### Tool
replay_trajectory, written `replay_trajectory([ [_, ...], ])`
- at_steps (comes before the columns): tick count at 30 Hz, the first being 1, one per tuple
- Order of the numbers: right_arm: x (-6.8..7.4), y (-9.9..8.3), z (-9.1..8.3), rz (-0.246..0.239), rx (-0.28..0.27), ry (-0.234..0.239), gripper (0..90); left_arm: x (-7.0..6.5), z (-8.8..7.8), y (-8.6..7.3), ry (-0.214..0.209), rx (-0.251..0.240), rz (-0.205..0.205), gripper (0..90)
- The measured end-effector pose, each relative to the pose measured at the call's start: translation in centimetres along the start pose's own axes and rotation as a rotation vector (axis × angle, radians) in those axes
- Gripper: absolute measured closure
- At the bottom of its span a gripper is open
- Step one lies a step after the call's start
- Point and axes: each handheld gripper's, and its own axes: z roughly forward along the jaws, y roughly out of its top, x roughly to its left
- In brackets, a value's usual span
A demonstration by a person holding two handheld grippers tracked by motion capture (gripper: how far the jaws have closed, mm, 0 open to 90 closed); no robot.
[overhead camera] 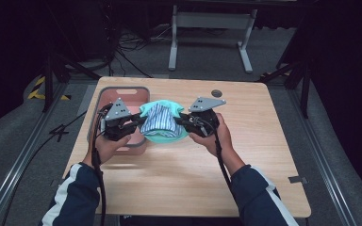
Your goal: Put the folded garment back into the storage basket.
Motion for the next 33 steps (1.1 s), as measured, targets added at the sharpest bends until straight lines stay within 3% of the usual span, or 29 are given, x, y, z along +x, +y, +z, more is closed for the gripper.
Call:
replay_trajectory([
  [16,1.8,2.8,4.6,-0.02,-0.009,0.065,79.8,2.9,-3.2,-2.1,0.119,-0.008,-0.069,80.8],
  [23,2.4,3.7,6.8,-0.034,0.003,0.079,79.8,4.3,-3.9,-3.0,0.147,-0.01,-0.104,80.8],
  [33,3.1,4.6,9.4,-0.038,0.019,0.093,79.7,5.7,-4.7,-4.3,0.207,0.014,-0.119,80.8],
])
